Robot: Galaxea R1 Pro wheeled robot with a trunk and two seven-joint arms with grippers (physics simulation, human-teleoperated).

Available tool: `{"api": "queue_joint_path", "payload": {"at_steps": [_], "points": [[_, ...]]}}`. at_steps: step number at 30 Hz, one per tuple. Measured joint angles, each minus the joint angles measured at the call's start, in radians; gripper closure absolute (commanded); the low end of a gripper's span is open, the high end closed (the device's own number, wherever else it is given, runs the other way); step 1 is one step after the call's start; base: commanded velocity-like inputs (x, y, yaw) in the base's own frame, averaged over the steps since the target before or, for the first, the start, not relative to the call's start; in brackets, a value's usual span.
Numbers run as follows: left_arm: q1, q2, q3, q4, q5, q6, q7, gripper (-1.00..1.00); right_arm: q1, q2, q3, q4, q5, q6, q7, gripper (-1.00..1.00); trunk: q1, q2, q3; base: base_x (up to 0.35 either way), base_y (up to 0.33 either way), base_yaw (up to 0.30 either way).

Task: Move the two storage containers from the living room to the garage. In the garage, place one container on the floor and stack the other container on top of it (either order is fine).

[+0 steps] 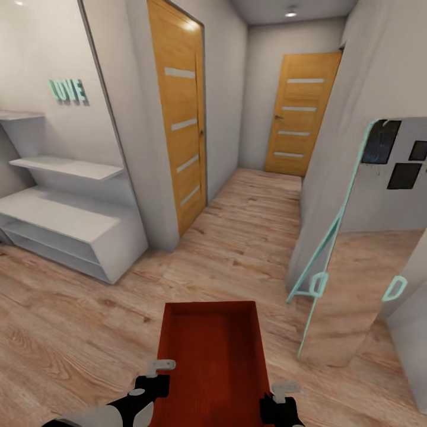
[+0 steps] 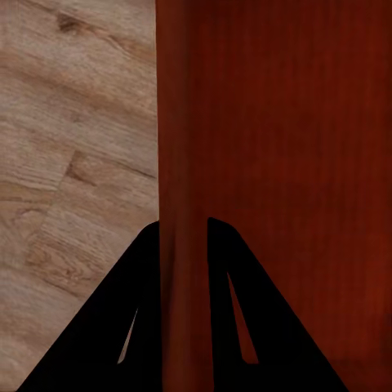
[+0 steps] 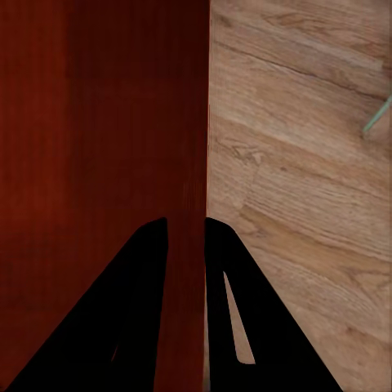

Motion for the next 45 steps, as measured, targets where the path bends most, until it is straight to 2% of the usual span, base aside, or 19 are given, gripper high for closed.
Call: {"api": "queue_joint_path", "payload": {"at_steps": [11,23,35,45], "points": [[0.000,0.000,0.001,0.000,-0.002,0.001,0.001,1.00,0.001,0.000,0.000,0.000,-0.001,0.000,0.000,1.00,0.000,0.000,0.000,0.312,0.075,-0.019],[0.000,-0.002,-0.002,0.000,0.002,0.001,0.003,1.00,0.001,-0.002,0.000,-0.001,-0.002,0.000,0.002,1.00,0.000,0.000,0.000,0.315,0.038,-0.240],[0.000,-0.001,0.000,0.000,-0.001,0.001,0.002,1.00,0.000,-0.001,0.000,0.000,-0.001,0.000,0.001,1.00,0.000,0.000,0.000,0.313,0.172,-0.037],[0.000,-0.002,0.000,0.000,0.000,0.001,0.003,1.00,0.000,-0.002,0.000,0.000,-0.002,0.000,0.002,1.00,0.000,0.000,0.000,0.314,0.112,-0.229]]}}
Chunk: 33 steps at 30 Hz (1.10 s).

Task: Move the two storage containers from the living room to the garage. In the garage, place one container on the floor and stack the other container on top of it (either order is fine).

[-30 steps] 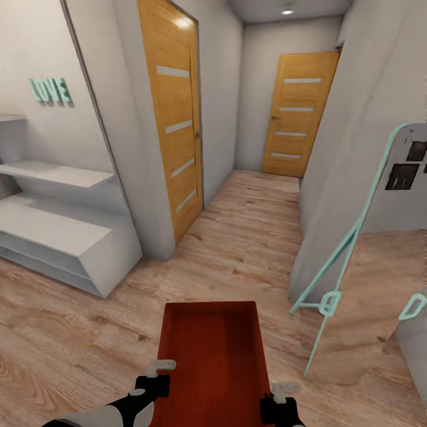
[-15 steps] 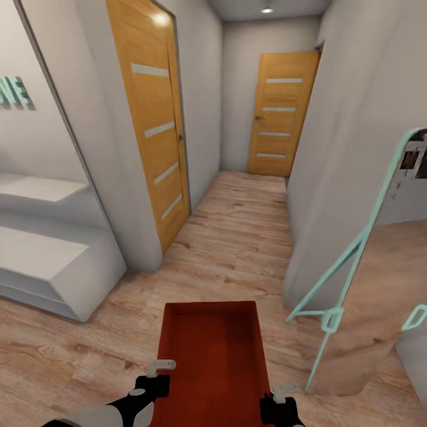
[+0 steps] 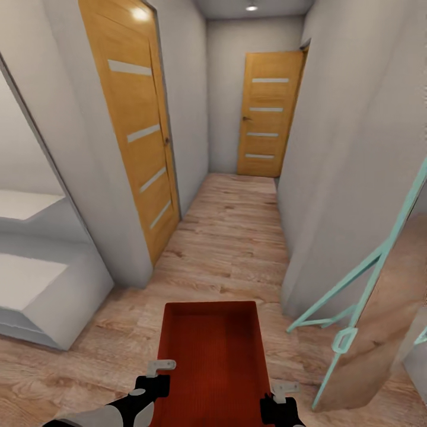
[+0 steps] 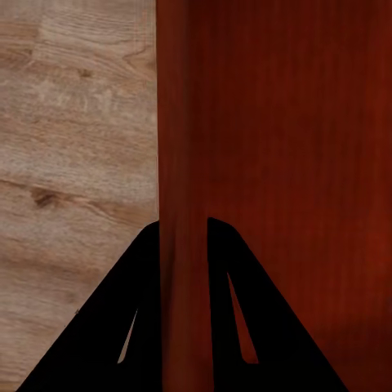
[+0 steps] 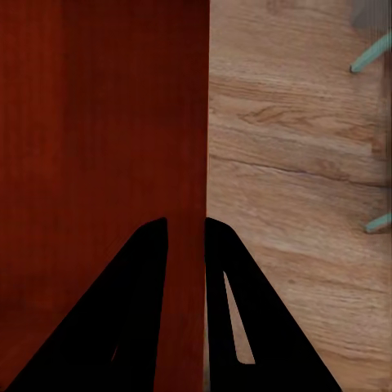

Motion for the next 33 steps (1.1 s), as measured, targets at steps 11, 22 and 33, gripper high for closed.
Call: {"api": "queue_joint_path", "payload": {"at_steps": [11,22,33], "points": [[0.000,0.000,0.000,0.000,0.000,0.000,0.000,1.00,0.000,0.000,0.000,0.000,0.000,0.000,0.000,1.00,0.000,0.000,0.000,0.315,0.080,-0.253],[0.000,0.001,0.000,0.000,0.001,0.000,-0.001,1.00,0.000,0.001,0.000,-0.001,0.001,0.001,-0.001,1.00,0.000,0.000,0.000,0.315,0.099,-0.251],[0.000,0.001,-0.001,0.000,0.002,0.000,-0.001,1.00,0.000,0.001,0.000,0.000,0.001,0.001,-0.001,1.00,0.000,0.000,0.000,0.311,0.169,-0.031]]}}
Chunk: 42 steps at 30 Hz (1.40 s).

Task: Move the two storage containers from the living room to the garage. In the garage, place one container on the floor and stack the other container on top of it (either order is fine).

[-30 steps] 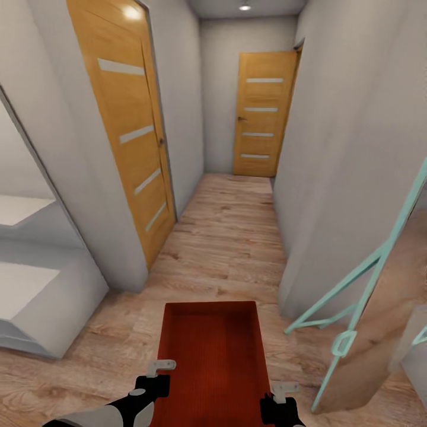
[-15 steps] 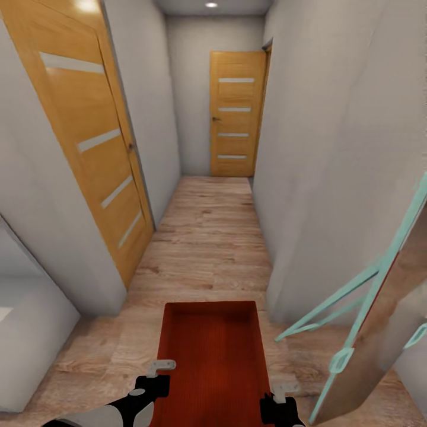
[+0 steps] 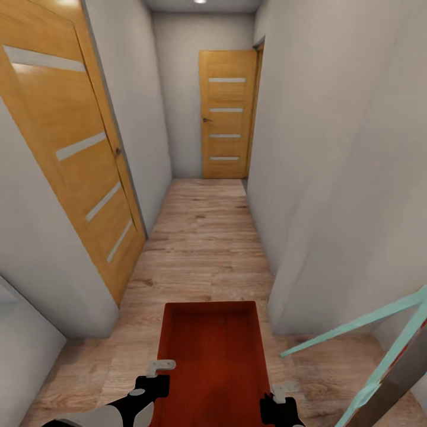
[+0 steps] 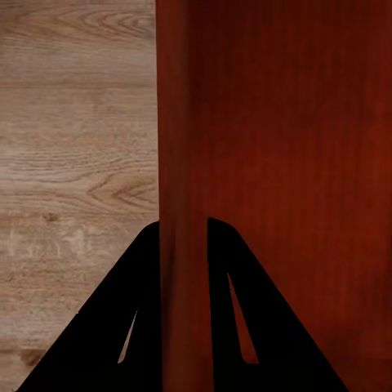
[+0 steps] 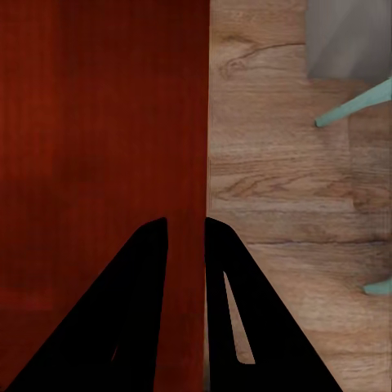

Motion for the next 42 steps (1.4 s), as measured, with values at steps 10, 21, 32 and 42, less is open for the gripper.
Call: {"api": "queue_joint_path", "payload": {"at_steps": [10,21,32,42], "points": [[0.000,0.000,0.000,0.000,0.000,0.000,0.000,1.00,0.000,0.000,0.000,0.000,0.000,0.000,0.000,1.00,0.000,0.000,0.000,0.309,0.184,0.000],[0.000,-0.001,0.001,0.000,-0.001,0.000,0.001,1.00,0.000,-0.001,0.000,0.000,0.000,0.000,0.001,1.00,0.000,0.000,0.000,0.311,0.135,0.000],[0.000,-0.001,0.000,0.000,0.000,0.000,0.002,1.00,0.000,-0.001,0.000,0.000,0.000,0.000,0.002,1.00,0.000,0.000,0.000,0.314,0.086,0.000],[0.000,-0.002,0.000,0.000,0.000,0.000,0.003,1.00,0.000,-0.002,0.000,-0.002,-0.001,0.001,0.003,1.00,0.000,0.000,0.000,0.314,0.085,-0.096]]}}
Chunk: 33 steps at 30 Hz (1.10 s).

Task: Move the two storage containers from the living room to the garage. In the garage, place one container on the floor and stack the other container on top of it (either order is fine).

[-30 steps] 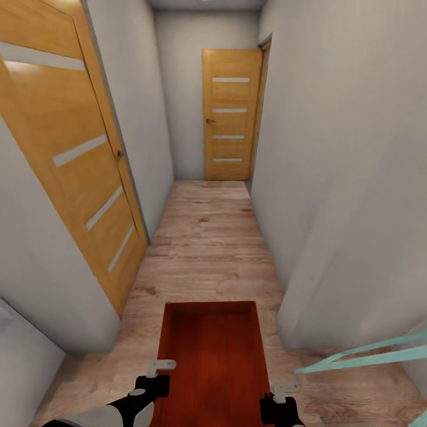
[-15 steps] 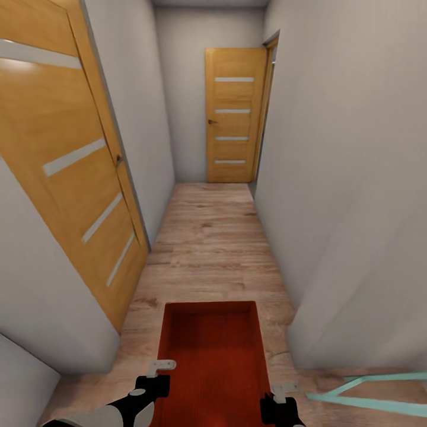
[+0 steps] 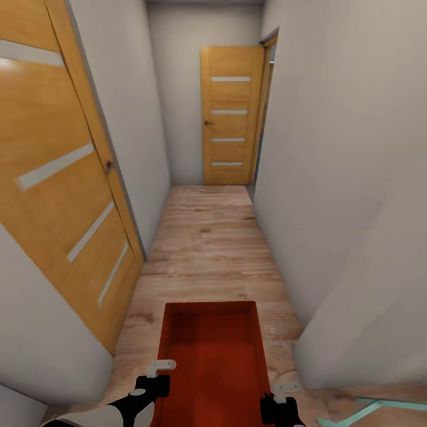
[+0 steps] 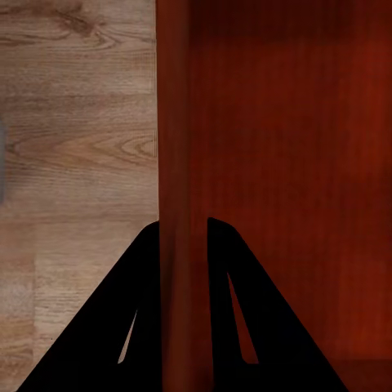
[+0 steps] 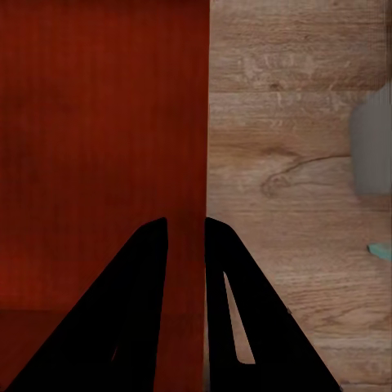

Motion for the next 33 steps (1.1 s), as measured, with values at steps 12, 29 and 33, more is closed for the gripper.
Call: {"api": "queue_joint_path", "payload": {"at_steps": [12,29,33], "points": [[0.000,0.001,-0.001,0.000,0.001,0.000,-0.001,1.00,0.000,0.001,0.000,0.000,0.000,0.000,0.000,1.00,0.000,0.000,0.000,0.314,0.084,-0.018],[0.000,0.000,0.000,0.000,0.001,-0.001,0.000,1.00,0.000,0.000,0.000,0.000,0.000,0.000,0.000,1.00,0.000,0.000,0.000,0.316,0.031,0.000],[0.000,-0.001,0.001,0.000,0.001,-0.004,0.000,1.00,0.000,-0.001,0.000,-0.003,0.002,0.000,0.001,1.00,0.000,0.000,0.000,0.316,0.000,0.000]]}}
